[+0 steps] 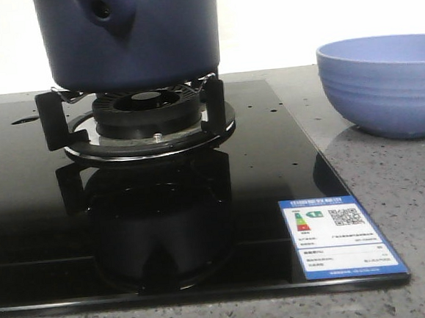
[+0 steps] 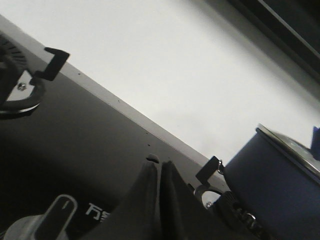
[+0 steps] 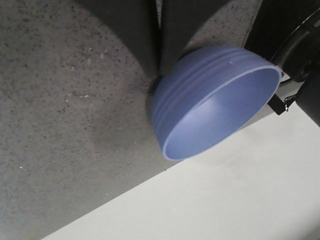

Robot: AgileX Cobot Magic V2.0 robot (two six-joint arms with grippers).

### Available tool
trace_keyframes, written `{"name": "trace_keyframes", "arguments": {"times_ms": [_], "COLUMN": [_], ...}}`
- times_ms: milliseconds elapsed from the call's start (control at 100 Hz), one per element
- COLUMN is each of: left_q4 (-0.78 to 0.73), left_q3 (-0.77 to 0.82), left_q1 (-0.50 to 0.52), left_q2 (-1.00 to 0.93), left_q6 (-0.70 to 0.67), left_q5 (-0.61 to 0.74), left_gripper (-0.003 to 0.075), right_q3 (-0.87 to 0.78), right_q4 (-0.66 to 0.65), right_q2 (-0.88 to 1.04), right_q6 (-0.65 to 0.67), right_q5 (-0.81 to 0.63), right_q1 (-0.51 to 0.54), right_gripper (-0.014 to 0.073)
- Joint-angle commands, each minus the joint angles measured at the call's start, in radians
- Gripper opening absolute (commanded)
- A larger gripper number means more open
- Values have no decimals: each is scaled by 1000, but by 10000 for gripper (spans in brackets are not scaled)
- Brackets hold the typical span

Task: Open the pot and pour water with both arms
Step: 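Move left gripper to the pot lid knob, right gripper to the bowl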

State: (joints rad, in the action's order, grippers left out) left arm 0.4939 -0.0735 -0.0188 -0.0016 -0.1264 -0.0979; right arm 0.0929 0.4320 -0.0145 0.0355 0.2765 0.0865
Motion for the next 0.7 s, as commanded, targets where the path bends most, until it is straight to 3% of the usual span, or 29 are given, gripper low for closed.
{"name": "trace_keyframes", "arguments": {"times_ms": [0, 70, 250, 460, 580, 690], "left_q4": [-110, -170, -153, -118, -88, -40], "left_q3": [-130, -224, -434, -534, -555, -555], "left_q1": [0, 0, -5, -140, -223, -288], "left_q2": [45, 115, 314, 415, 441, 465], "left_q6": [-1, 42, 277, 385, 390, 390], "left_q5": [-49, -150, -357, -379, -370, -304], "left_gripper": [-20, -20, -20, -1, 136, 344], "right_q3": [124, 209, 413, 505, 525, 526], "right_q4": [-58, -86, -88, -88, -85, -74], "right_q2": [-76, -164, -386, -494, -514, -530], "right_q6": [-8, -35, -189, -331, -331, -331], "right_q5": [20, 96, 228, 240, 242, 238], "right_q1": [8, 8, -39, -161, -193, -195], "right_gripper": [-51, -51, -51, -38, 116, 391]}}
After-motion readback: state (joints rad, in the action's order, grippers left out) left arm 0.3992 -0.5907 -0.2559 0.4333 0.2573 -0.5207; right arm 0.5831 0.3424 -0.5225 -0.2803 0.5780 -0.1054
